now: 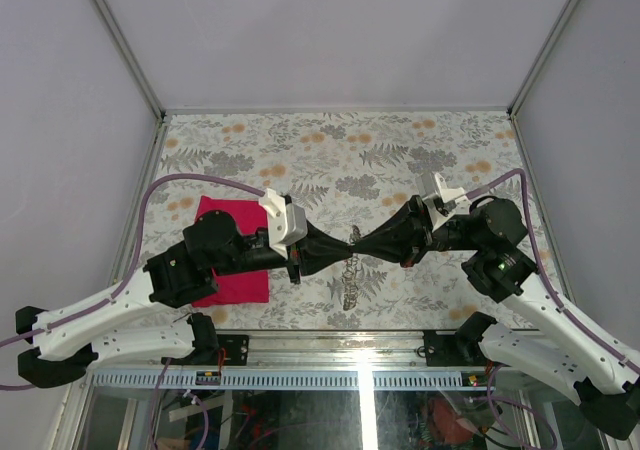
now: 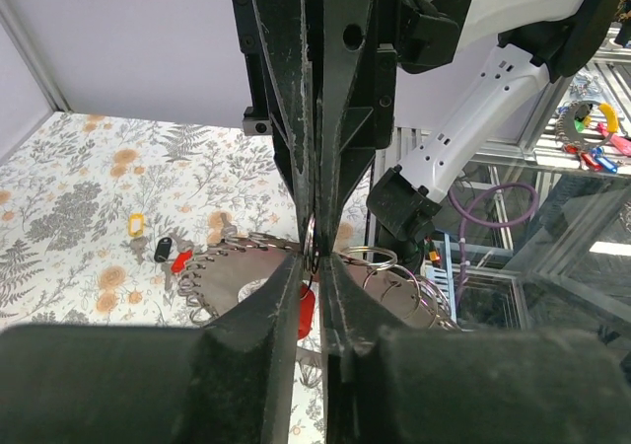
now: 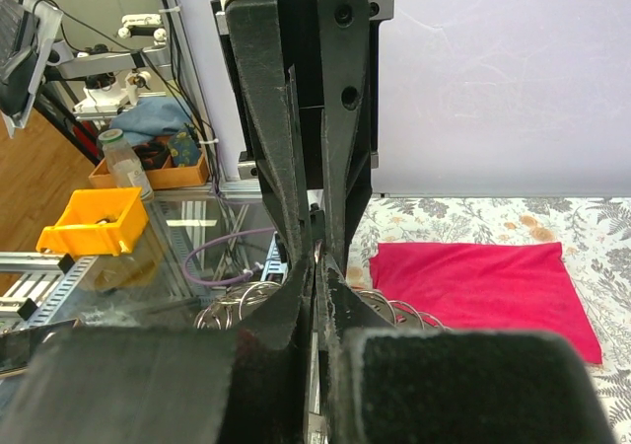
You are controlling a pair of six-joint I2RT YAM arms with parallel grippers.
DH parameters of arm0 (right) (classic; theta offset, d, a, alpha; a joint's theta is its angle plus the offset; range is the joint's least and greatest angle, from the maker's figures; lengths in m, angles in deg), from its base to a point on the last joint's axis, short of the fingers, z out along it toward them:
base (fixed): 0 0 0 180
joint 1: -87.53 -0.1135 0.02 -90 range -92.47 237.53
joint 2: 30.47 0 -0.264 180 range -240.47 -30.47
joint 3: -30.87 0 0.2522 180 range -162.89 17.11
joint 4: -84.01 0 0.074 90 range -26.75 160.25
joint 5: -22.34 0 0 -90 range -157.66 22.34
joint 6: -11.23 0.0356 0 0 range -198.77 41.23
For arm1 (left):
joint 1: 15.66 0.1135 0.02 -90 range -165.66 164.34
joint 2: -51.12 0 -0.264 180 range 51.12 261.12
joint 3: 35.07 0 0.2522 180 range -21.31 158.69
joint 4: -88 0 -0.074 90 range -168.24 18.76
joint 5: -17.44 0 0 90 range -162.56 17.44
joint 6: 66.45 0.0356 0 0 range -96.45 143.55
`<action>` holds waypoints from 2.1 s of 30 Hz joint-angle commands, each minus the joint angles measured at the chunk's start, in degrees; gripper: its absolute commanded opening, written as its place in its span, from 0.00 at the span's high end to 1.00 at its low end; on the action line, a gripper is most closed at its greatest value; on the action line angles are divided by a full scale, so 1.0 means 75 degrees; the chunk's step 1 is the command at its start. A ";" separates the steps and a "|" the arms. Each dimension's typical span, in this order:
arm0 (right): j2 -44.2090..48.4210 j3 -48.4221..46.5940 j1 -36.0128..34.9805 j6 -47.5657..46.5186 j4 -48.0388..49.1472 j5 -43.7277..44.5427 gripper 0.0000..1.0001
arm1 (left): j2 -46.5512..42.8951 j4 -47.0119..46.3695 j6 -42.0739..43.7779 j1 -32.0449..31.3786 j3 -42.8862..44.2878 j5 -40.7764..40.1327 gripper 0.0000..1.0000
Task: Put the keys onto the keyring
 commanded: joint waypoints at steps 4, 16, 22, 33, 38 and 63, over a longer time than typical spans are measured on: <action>0.0043 -0.0419 -0.0050 0.0063 0.0511 -0.0113 1.00 | -0.0086 -0.0316 0.0080 -0.0041 0.0169 -0.0065 1.00; 0.0352 -0.0867 -0.0050 -0.1085 -0.1451 0.0245 0.60 | -0.0024 0.1204 0.0308 -0.0038 0.0791 -0.0642 1.00; 0.0470 -0.0993 -0.0051 -0.1855 -0.2712 0.0628 0.55 | 0.0541 0.2893 0.0644 -0.0050 0.1644 -0.0852 1.00; 0.0362 -0.0810 -0.0049 -0.2425 -0.3760 0.1072 0.40 | 0.1584 0.4940 0.1283 -0.0047 0.2854 -0.1115 1.00; 0.0001 -0.0910 -0.0044 -0.2695 -0.4204 0.1084 0.39 | 0.2003 0.5565 0.1557 -0.0038 0.3353 -0.0918 1.00; -0.0957 -0.0887 -0.0052 -0.2198 -0.3223 0.0226 0.50 | 0.2788 0.6407 0.1933 -0.0049 0.4133 -0.0709 1.00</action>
